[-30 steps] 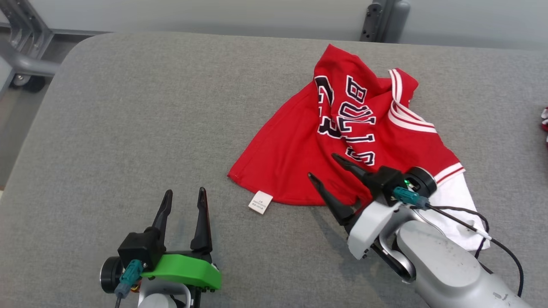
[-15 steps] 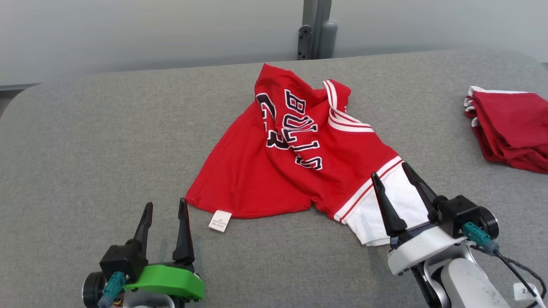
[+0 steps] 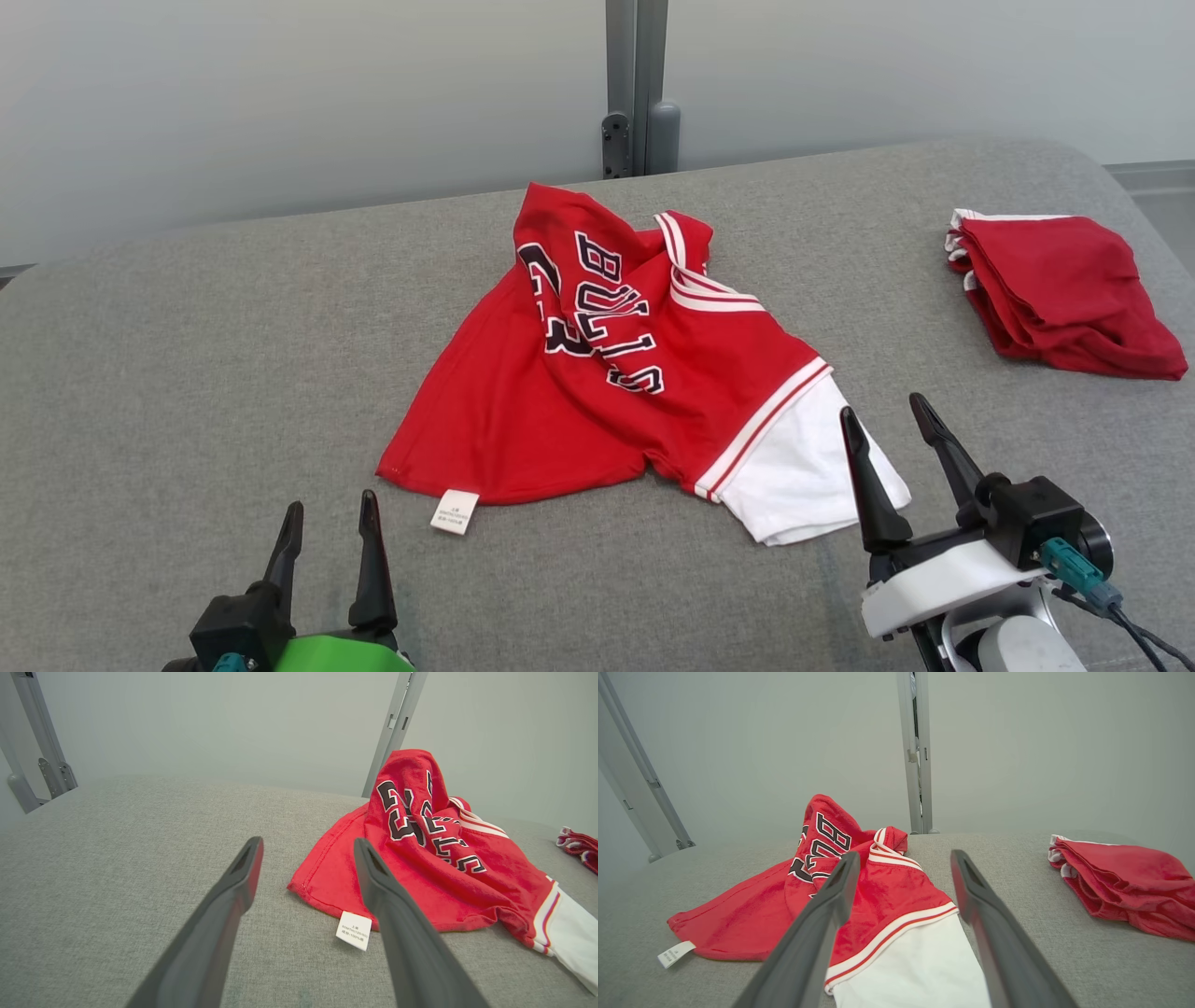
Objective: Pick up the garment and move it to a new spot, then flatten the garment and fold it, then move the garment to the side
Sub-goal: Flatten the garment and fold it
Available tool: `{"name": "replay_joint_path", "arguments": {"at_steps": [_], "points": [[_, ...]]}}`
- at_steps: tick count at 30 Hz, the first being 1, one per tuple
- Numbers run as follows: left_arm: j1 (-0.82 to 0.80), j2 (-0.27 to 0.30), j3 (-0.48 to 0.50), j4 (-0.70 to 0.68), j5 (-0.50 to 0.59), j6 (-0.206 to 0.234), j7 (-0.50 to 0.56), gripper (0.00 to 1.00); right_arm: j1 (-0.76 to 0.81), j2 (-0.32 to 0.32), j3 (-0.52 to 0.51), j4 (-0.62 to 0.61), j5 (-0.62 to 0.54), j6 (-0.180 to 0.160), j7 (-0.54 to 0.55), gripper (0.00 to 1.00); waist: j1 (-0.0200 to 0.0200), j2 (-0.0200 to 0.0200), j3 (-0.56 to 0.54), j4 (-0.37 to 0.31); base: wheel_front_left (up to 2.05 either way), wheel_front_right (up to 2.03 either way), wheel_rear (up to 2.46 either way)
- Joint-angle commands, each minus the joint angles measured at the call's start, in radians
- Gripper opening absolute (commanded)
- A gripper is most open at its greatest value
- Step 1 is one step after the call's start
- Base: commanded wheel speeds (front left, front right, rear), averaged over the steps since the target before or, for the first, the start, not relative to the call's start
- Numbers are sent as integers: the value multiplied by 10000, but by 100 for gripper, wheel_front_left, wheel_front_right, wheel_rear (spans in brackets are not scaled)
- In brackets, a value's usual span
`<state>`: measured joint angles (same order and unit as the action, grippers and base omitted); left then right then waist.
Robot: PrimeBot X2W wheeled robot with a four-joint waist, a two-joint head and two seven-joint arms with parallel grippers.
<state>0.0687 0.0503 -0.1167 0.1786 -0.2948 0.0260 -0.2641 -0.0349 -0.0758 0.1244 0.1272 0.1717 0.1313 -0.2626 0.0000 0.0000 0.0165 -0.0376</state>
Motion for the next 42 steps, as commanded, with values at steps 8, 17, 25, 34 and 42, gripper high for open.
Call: {"name": "replay_joint_path", "arguments": {"at_steps": [8,17,25,34,42], "points": [[125,11,-22,-76,32,51,0,100,195,104,-142,49,-144,-12,-29,100,0,0,-45,104,0,0,0],[112,9,-69,-77,57,93,0,100,147,136,-366,123,-222,-12,-29,100,0,0,-3,178,0,0,0],[-67,10,-277,-90,49,150,0,100,108,191,-1728,1448,-581,-12,578,100,0,0,341,329,0,0,0],[-483,11,-385,-43,30,120,0,100,-827,182,-2382,3302,-685,-13,1368,100,0,0,1143,616,0,0,0],[-681,11,-409,-27,0,168,0,100,-1454,133,-1818,4452,-27,-8,1726,47,0,0,1502,732,0,0,0]]}}
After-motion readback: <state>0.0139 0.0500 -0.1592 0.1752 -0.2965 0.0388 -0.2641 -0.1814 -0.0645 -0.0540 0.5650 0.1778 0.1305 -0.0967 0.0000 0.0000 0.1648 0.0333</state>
